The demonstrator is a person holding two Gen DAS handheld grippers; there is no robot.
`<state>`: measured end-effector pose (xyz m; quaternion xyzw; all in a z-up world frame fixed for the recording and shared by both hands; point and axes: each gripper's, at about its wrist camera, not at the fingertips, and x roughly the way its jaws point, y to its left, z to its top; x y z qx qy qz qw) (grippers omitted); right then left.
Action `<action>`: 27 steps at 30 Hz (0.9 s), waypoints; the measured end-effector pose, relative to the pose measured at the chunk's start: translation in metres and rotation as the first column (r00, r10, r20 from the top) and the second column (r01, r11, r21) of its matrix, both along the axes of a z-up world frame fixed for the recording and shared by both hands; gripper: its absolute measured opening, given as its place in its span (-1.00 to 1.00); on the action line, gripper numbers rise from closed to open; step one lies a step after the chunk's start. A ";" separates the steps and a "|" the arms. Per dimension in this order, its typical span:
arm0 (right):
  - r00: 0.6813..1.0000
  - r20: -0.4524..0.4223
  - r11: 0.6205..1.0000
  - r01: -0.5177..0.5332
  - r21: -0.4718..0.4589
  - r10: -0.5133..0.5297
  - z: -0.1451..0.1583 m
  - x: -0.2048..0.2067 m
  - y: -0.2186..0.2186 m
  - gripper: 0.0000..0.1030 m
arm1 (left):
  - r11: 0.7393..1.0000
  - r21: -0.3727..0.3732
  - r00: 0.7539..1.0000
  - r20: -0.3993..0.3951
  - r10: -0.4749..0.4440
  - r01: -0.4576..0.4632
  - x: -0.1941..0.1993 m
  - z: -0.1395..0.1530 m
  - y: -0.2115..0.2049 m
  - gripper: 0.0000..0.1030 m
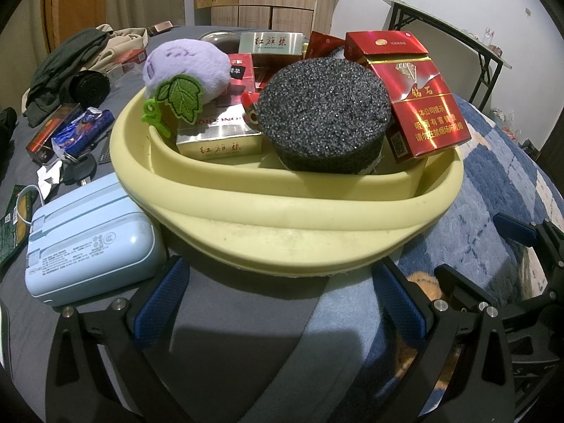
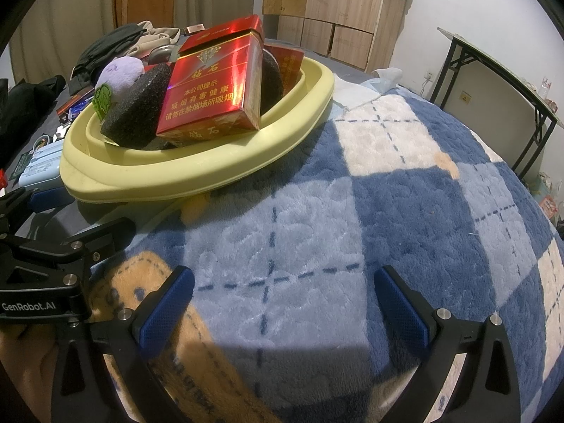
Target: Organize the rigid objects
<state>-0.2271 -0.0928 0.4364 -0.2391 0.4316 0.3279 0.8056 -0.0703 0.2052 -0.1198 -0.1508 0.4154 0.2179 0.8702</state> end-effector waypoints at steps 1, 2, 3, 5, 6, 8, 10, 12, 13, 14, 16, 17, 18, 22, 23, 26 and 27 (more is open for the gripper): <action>1.000 0.000 1.000 0.000 0.000 0.000 0.000 0.000 0.000 0.99 | 1.000 0.000 1.000 -0.001 0.000 0.000 0.001 0.000 0.000 1.00; 1.000 0.000 1.000 0.000 0.000 0.000 0.000 0.000 0.000 0.99 | 1.000 0.001 1.000 -0.001 0.000 0.000 0.000 0.000 0.000 1.00; 1.000 0.001 1.000 0.000 -0.001 0.000 0.000 0.000 0.000 0.99 | 1.000 0.001 1.000 0.000 0.000 0.000 0.000 0.000 0.000 1.00; 1.000 0.001 1.000 0.000 0.000 0.000 0.000 0.000 0.000 0.99 | 1.000 0.001 1.000 0.001 0.000 0.000 0.000 0.000 0.000 1.00; 1.000 0.001 1.000 0.000 0.000 0.000 0.000 0.000 0.000 0.99 | 1.000 0.000 1.000 0.001 0.000 0.000 0.000 0.000 0.000 1.00; 1.000 0.000 1.000 0.000 0.000 0.000 0.000 0.000 0.000 0.99 | 1.000 0.001 1.000 0.001 0.000 0.000 0.000 0.000 0.000 1.00; 1.000 0.002 1.000 0.000 -0.002 0.000 0.000 0.000 0.000 0.99 | 1.000 0.003 1.000 0.000 0.000 0.000 -0.001 0.000 -0.001 1.00; 1.000 0.001 1.000 0.000 0.000 0.000 0.000 0.000 0.000 0.99 | 1.000 0.003 1.000 0.000 0.000 0.000 -0.002 0.000 -0.001 1.00; 1.000 0.000 1.000 0.000 0.000 0.000 0.000 0.000 0.000 0.99 | 1.000 0.003 1.000 0.001 0.000 0.000 -0.002 0.000 -0.001 1.00; 1.000 0.001 1.000 0.000 0.000 0.000 0.000 0.000 0.000 0.99 | 1.000 0.004 1.000 0.000 0.000 0.000 -0.002 0.001 -0.001 1.00; 1.000 0.001 1.000 0.000 -0.001 0.000 0.000 0.000 0.000 0.99 | 1.000 0.004 1.000 0.000 0.001 -0.001 -0.002 0.000 -0.001 1.00; 1.000 0.001 1.000 0.000 -0.001 0.000 0.000 0.000 0.000 0.99 | 1.000 0.003 1.000 0.000 0.001 -0.001 -0.002 0.000 -0.001 1.00; 1.000 0.001 1.000 0.000 -0.001 0.000 0.000 0.000 0.000 0.99 | 1.000 0.004 1.000 0.000 0.001 -0.001 -0.002 0.000 -0.001 1.00; 1.000 0.001 1.000 0.000 -0.001 0.000 0.000 0.000 0.000 0.99 | 1.000 0.003 1.000 0.000 0.000 0.000 -0.002 0.000 -0.001 1.00; 1.000 0.001 1.000 0.000 -0.001 0.000 0.000 0.000 0.000 0.99 | 1.000 0.003 1.000 0.000 0.000 0.000 -0.002 0.000 -0.001 1.00; 1.000 0.001 1.000 0.000 0.000 0.000 0.000 0.000 0.000 0.99 | 1.000 0.003 1.000 0.000 0.000 0.000 -0.002 0.001 -0.001 1.00; 1.000 0.001 1.000 0.000 0.000 0.000 0.000 0.000 0.000 0.99 | 1.000 0.003 1.000 0.000 0.000 0.000 -0.002 0.000 -0.001 1.00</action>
